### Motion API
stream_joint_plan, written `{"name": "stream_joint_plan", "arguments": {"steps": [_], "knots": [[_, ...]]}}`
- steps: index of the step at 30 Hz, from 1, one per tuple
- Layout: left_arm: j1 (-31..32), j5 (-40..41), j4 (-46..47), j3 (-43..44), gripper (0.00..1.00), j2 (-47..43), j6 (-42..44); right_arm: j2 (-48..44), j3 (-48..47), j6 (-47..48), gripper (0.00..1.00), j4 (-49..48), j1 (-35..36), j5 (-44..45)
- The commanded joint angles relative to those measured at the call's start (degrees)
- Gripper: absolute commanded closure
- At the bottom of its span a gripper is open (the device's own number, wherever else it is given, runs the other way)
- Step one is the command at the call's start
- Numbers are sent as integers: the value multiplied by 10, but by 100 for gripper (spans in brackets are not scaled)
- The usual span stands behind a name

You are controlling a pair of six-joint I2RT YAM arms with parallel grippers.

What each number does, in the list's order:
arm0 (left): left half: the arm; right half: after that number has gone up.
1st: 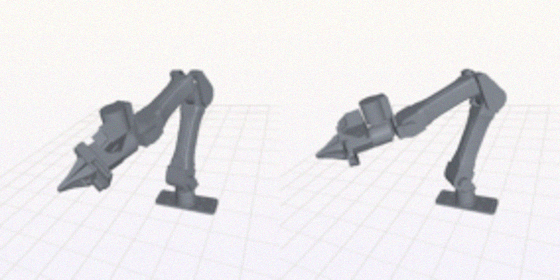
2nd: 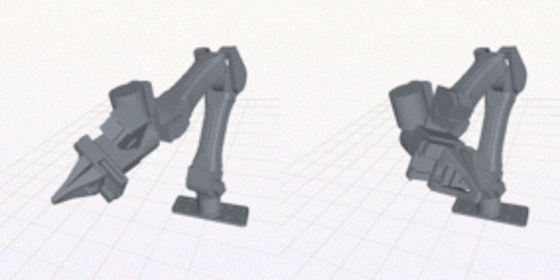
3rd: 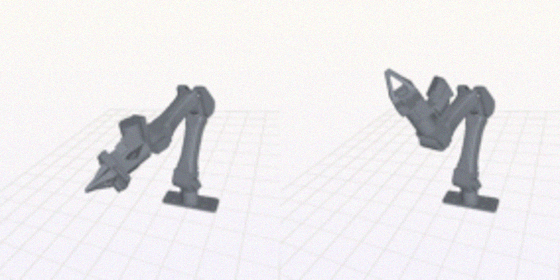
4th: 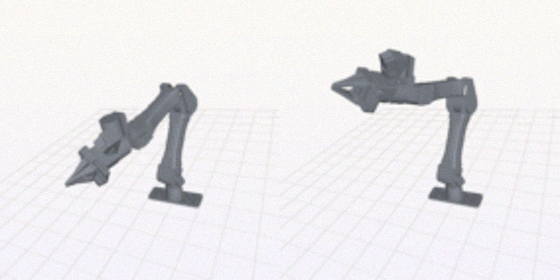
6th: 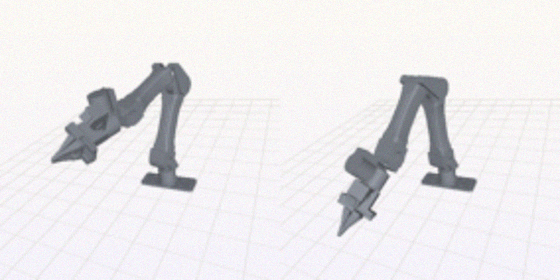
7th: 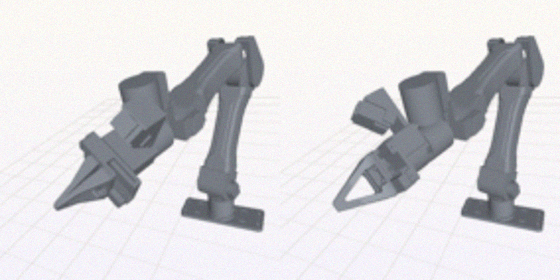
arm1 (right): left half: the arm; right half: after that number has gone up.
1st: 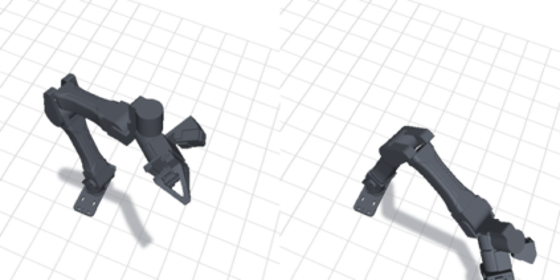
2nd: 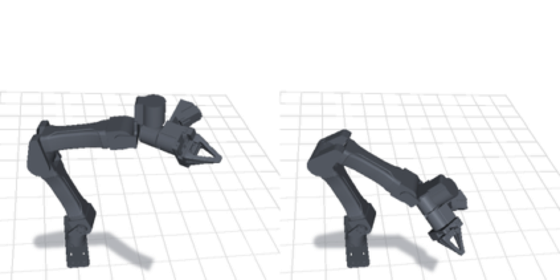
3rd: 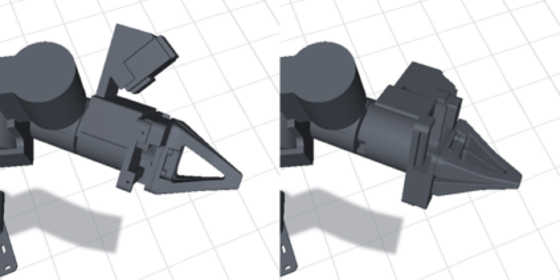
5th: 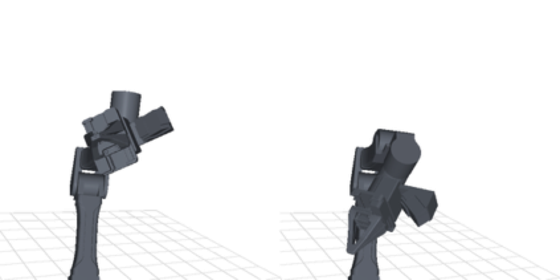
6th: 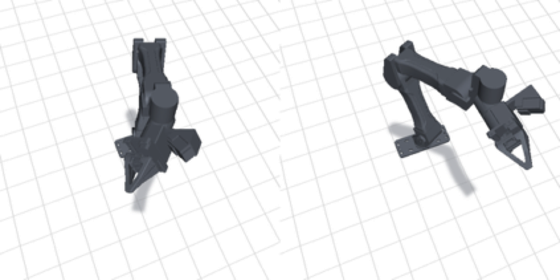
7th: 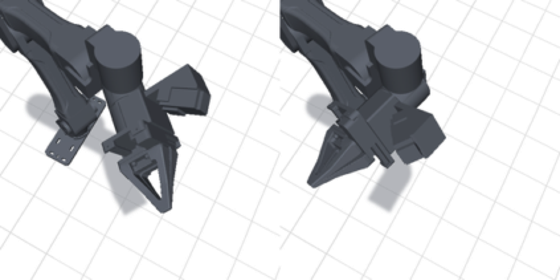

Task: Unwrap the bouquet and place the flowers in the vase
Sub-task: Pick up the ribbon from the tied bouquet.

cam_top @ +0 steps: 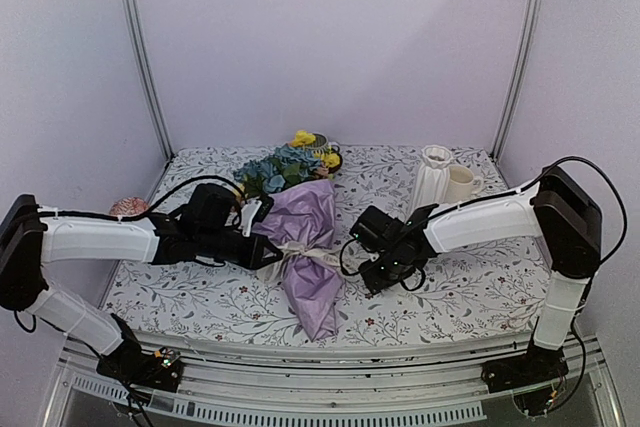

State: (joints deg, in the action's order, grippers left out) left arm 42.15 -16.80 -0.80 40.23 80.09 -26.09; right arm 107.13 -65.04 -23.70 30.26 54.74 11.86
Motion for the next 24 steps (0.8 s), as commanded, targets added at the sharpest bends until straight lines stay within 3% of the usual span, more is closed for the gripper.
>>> {"name": "stream_joint_plan", "arguments": {"steps": [1, 5, 10, 16, 22, 24], "knots": [[2, 8, 6, -17, 100, -13, 3, 48, -11, 26, 54, 3, -22, -52], [2, 8, 10, -22, 100, -12, 1, 75, -18, 34, 68, 5, -44, -79], [2, 15, 13, -28, 100, -15, -2, 66, -17, 31, 72, 15, -50, -73], [2, 16, 13, -26, 100, -17, -1, 9, -13, 27, 52, 17, -51, -60], [2, 14, 15, -25, 100, -13, -3, -26, -12, 27, 49, 28, -50, -54], [2, 14, 15, -26, 100, -13, -4, -32, -10, 25, 44, 36, -50, -47]]}}
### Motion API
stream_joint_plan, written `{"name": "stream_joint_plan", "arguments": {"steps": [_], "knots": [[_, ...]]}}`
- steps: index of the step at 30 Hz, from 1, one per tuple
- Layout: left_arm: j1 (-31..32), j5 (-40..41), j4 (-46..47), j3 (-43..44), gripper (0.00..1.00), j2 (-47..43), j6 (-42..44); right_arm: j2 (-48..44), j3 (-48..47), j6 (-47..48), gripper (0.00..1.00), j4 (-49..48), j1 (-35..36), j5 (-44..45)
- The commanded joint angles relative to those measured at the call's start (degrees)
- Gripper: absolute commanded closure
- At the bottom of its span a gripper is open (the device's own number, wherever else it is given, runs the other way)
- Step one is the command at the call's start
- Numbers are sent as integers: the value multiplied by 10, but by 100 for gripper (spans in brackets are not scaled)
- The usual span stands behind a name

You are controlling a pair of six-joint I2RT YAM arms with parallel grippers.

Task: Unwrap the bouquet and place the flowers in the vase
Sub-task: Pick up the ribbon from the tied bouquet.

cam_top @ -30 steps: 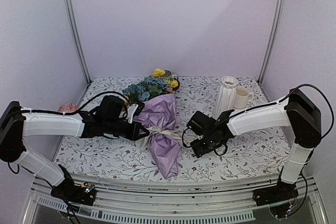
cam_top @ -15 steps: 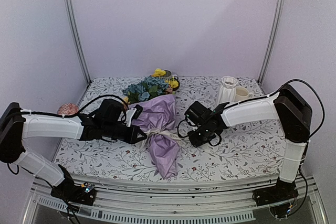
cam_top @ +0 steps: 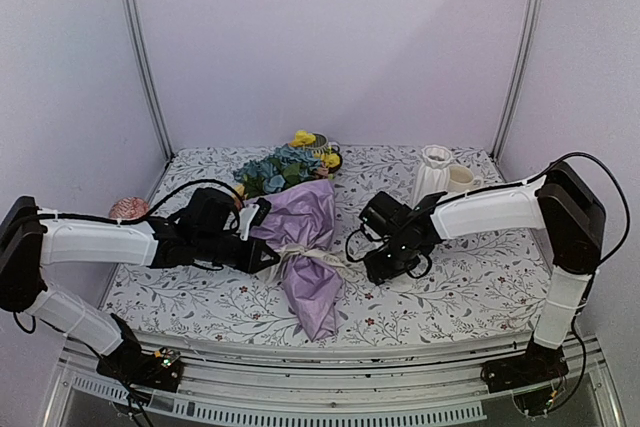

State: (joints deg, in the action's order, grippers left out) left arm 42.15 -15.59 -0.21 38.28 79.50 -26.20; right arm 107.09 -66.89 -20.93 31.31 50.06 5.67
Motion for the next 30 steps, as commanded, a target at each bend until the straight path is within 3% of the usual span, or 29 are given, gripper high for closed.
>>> {"name": "stream_joint_plan", "arguments": {"steps": [1, 3, 6, 17, 30], "knots": [[2, 3, 9, -7, 100, -8, -3, -33, 12, -4, 40, 28, -4, 18], [2, 4, 8, -7, 100, -8, -3, -35, 17, -6, 32, 33, -4, 23], [2, 5, 7, -6, 100, -8, -3, -30, 28, -6, 30, 33, -4, 12], [2, 6, 2, -1, 100, -9, -5, 32, 21, 4, 40, 63, -26, -44], [2, 12, -7, 16, 100, -12, -1, 104, -85, 72, 47, 199, -27, -42]]}}
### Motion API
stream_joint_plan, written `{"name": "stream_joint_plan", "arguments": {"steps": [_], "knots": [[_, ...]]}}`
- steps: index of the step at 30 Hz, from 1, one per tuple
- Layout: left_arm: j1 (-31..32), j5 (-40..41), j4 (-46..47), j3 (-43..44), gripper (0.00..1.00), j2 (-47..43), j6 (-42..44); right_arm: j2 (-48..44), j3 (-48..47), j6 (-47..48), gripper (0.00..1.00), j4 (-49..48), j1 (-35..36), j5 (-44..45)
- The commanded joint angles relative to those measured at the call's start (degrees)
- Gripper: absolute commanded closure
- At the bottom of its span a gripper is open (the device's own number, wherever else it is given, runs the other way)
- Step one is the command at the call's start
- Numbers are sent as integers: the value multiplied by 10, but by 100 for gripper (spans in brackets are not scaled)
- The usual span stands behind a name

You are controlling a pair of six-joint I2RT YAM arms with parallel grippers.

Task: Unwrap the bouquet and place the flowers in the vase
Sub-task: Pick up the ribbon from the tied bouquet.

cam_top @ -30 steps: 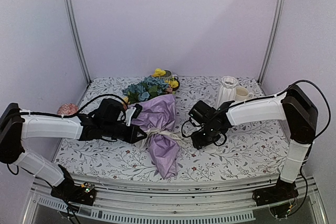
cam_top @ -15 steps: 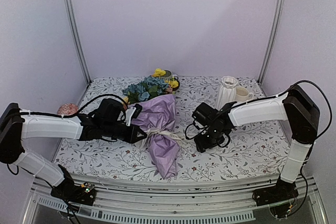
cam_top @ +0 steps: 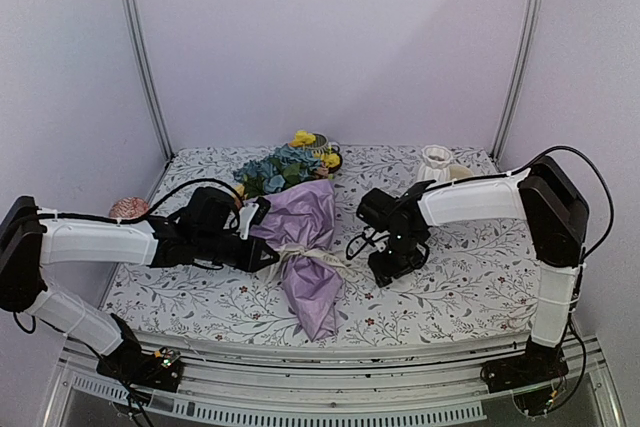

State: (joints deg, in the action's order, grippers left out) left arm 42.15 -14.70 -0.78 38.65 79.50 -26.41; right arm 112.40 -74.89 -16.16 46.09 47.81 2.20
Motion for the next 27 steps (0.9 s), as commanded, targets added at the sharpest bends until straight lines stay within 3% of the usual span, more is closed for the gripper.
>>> {"name": "stream_joint_plan", "arguments": {"steps": [1, 5, 14, 18, 22, 27], "knots": [[2, 3, 0, 10, 100, -12, 1, 58, -12, 25, 47, 57, -5, -1], [2, 5, 0, 7, 100, -12, 1, 74, -48, 19, 46, 79, -10, 36], [2, 10, -2, 6, 100, -16, 4, 11, -96, 29, 40, 96, -10, 43], [2, 10, 0, 6, 100, -15, 4, 18, -102, 43, 36, 101, -17, 40], [2, 12, -1, 5, 100, -15, 6, 28, -97, 46, 27, 90, -31, 36], [2, 12, -2, 9, 100, -15, 8, 39, -92, 62, 27, 69, -34, 6]]}}
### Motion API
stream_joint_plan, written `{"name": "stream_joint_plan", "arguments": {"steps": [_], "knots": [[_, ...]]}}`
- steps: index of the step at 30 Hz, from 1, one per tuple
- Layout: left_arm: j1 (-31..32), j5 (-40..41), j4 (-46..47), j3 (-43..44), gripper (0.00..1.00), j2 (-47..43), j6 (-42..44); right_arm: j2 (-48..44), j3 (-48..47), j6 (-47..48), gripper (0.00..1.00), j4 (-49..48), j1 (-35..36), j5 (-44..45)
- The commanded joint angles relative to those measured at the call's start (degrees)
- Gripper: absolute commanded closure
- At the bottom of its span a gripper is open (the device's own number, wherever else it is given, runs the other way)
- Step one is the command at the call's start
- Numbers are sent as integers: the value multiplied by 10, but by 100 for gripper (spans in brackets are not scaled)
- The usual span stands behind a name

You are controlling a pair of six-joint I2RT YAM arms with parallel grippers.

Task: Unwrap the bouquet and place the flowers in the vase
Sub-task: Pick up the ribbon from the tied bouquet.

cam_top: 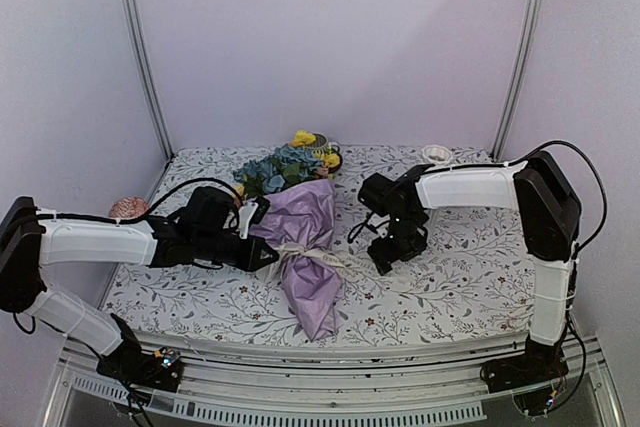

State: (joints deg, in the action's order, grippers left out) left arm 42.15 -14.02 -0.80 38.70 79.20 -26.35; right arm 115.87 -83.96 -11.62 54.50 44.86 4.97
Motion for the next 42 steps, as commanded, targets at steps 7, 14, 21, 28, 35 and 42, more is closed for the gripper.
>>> {"name": "stream_joint_plan", "arguments": {"steps": [7, 14, 21, 28, 35, 42], "knots": [[2, 4, 0, 9, 100, -10, 5, 34, 12, 21, 33, -21, -5, -35], [1, 4, 0, 12, 100, -9, 7, 52, 48, 21, 41, -43, -4, -65], [2, 3, -3, 20, 100, -3, 9, 75, 61, 21, 67, -28, -5, -64], [1, 6, -3, 18, 100, -3, 8, 60, 63, 21, 91, -25, -2, -59], [2, 7, -3, 16, 100, -3, 5, -3, 57, 21, 97, -68, 4, -61], [2, 6, -8, 16, 100, -9, 4, -110, 62, -9, 97, -139, 2, -24]]}}
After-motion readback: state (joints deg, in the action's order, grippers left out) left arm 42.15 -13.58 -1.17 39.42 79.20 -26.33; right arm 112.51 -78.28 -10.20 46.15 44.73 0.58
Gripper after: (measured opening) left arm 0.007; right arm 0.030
